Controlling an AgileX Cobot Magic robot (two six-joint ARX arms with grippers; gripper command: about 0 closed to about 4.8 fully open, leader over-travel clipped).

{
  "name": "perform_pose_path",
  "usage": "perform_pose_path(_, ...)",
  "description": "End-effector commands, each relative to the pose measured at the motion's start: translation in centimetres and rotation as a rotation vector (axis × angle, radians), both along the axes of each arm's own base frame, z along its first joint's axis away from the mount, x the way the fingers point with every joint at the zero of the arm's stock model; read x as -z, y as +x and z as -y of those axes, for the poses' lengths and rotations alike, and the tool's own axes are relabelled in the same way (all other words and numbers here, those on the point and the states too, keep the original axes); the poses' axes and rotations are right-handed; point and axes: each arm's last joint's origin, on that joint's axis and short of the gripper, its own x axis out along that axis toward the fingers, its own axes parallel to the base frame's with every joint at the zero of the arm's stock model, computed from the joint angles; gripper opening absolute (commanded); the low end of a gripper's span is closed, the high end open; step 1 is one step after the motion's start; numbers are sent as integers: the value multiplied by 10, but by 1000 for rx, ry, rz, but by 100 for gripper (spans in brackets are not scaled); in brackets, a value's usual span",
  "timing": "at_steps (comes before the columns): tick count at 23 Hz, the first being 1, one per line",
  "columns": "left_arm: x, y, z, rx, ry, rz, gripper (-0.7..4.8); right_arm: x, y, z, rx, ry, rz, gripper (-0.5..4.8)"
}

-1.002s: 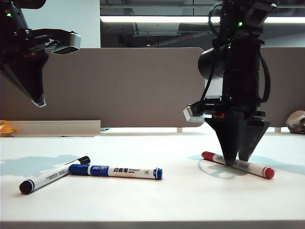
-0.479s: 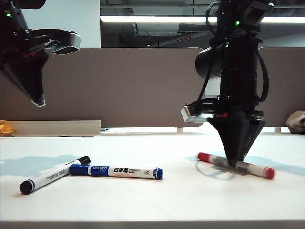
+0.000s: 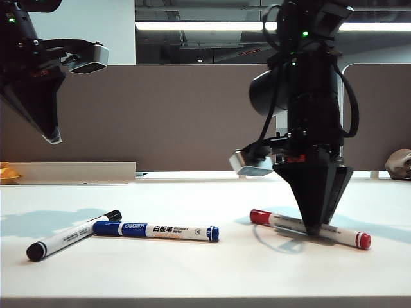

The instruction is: Pick up the markers one by one and line them up horizontally in a straight line on the table.

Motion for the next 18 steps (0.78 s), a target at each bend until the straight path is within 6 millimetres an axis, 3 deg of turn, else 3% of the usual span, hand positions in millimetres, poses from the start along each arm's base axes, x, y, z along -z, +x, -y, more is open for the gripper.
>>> perform_pose_path(1,-2,0,0,2,-8,5,-6,0,-9,-11,-88,3,-13,103)
perform_pose_path(7,-2,0,0,2,-8,5,-6,0,-19,-24,-217,-26,-6,103)
perform_pose_path(18,-2,0,0,-15,-16,2,-6,0,-20,-26,-406,-32,14,103)
